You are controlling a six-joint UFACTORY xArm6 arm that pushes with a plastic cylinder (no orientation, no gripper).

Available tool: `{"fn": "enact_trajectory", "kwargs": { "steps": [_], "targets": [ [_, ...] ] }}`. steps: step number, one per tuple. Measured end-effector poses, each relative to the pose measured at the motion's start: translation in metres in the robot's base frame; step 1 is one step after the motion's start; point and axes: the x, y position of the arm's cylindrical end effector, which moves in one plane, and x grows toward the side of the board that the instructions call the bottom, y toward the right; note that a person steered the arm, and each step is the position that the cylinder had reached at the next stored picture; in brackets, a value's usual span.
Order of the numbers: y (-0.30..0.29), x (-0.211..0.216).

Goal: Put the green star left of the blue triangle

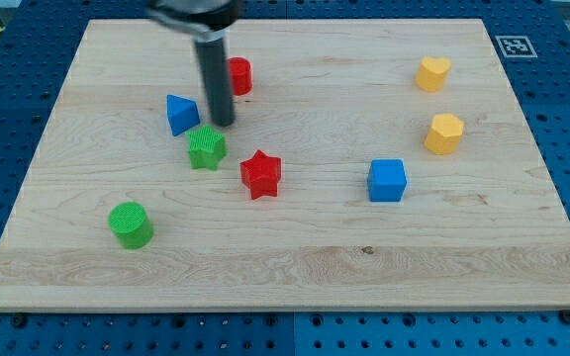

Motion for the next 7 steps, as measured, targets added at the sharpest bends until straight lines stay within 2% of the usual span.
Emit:
{"fn": "enact_trajectory", "kwargs": {
  "steps": [1,2,3,4,5,6,7],
  "targets": [
    [0.064,-0.005],
    [0.066,0.026],
    [0.025,0.052],
    [-0.045,0.071],
    [-0.091,0.079],
    [-0.076,0.078],
    [-0.074,0.106]
  ]
}}
